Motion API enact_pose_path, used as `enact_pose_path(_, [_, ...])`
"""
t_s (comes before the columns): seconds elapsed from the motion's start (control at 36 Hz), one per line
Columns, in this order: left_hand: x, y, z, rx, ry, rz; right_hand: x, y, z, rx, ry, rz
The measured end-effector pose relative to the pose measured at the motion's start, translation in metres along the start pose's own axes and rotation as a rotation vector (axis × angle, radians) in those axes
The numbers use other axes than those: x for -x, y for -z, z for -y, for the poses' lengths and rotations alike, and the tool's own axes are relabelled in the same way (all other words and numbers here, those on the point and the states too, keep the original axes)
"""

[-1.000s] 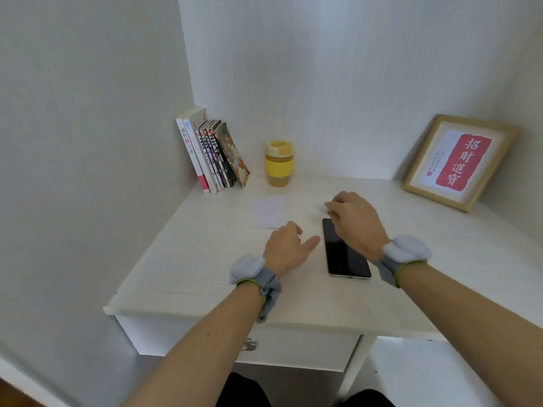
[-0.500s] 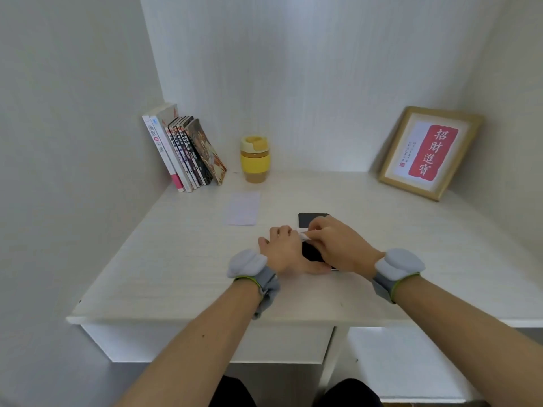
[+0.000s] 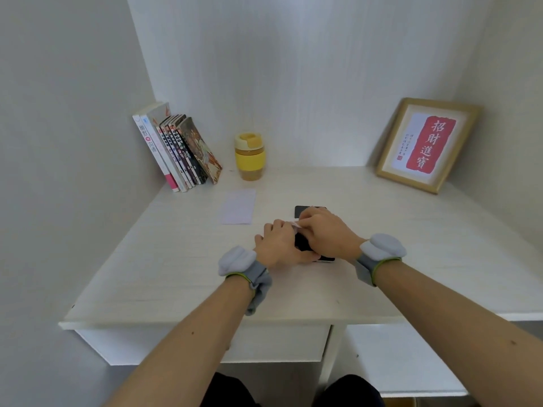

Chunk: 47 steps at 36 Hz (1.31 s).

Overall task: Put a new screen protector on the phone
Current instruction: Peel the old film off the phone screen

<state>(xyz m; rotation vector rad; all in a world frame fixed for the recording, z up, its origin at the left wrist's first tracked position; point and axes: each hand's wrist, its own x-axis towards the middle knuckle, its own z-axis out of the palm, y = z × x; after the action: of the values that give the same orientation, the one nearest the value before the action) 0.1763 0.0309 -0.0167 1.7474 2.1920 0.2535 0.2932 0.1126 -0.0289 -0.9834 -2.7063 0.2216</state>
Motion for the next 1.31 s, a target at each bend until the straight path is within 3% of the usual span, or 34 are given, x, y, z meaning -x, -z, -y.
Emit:
enact_pose_path(0.53, [0.002,0.007,-0.006,-0.027,0.028,0.071,0.003,0.0,-0.007,0.083,0.041,-0.007])
enact_pose_path(0.69, [-0.001,0.012,-0.008,-0.023,0.055,0.121,-0.013,0.002,-0.013,0.118,-0.07,0.028])
enact_pose_path(0.97, [0.004,0.006,-0.003,0.007,0.037,0.065,-0.005,-0.002,0.0,0.03,-0.207,0.007])
enact_pose_path(1.31, [0.002,0.007,-0.006,0.041,0.055,0.056,0.033,0.002,0.018,0.067,-0.251,0.016])
